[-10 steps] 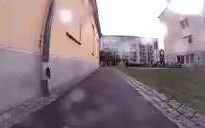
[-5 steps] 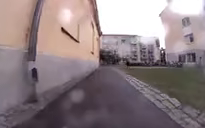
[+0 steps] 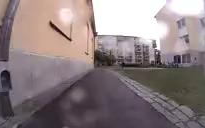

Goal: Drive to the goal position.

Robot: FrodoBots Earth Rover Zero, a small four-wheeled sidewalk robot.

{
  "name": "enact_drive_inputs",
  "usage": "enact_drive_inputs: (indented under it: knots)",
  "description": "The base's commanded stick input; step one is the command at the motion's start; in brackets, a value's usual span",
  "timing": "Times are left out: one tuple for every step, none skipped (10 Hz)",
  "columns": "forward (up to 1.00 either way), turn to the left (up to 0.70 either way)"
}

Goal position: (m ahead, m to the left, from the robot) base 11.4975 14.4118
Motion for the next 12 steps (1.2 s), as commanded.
enact_drive_inputs:
  knots:
    - [0.85, 0.00]
    - [0.85, 0.00]
    - [0.85, 0.00]
    - [0.85, 0.00]
    - [0.85, 0.00]
    - [0.85, 0.00]
    - [0.85, 0.00]
    - [0.85, 0.00]
    - [0.85, 0.00]
    - [0.85, 0.00]
    - [0.85, 0.00]
    - [0.85, 0.00]
